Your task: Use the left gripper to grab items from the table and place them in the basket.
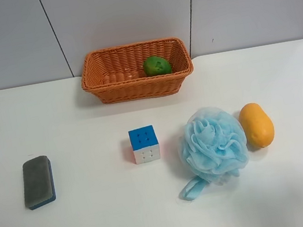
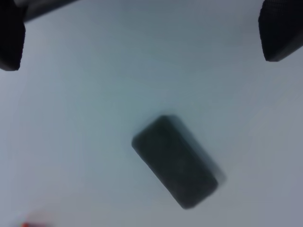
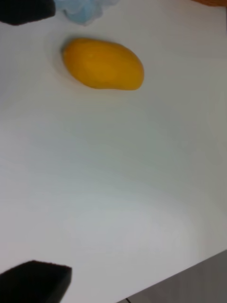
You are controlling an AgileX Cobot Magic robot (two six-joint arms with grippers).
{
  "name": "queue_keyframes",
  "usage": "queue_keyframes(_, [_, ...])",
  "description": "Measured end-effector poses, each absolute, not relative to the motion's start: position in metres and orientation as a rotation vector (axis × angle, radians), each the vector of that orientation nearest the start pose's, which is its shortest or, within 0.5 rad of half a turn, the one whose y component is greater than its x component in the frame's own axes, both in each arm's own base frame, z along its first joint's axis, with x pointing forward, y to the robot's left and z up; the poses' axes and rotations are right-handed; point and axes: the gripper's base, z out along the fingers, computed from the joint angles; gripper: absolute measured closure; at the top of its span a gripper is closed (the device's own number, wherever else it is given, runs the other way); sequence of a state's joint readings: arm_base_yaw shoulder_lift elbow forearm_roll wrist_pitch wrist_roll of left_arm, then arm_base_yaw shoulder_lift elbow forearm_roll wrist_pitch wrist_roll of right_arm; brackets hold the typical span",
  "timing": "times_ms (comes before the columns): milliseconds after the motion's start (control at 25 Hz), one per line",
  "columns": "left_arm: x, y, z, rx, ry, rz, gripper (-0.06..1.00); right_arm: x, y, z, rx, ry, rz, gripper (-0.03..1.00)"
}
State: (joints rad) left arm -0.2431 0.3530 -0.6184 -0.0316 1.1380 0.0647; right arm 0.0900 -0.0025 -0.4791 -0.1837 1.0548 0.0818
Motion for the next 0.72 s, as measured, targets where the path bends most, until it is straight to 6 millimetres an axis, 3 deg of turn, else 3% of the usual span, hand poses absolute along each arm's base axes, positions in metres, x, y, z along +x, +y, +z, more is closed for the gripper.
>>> queue_keyframes(240, [0.020, -0.008, 0.281, 0.181, 2.220, -0.093, -0.05, -0.002, -0.015, 0.273, -0.003, 2.045, -0.113, -0.02])
queue_keyframes(560, [-0.005, -0.007, 0.280, 0.054, 2.039, -0.015, -0.05, -0.002, -0.015, 0.273, -0.003, 2.045, -0.113, -0.02])
queue_keyframes(720, [-0.007, -0.008, 0.280, 0.050, 2.029, -0.010, -0.05, -0.002, -0.015, 0.273, -0.003, 2.045, -0.113, -0.02])
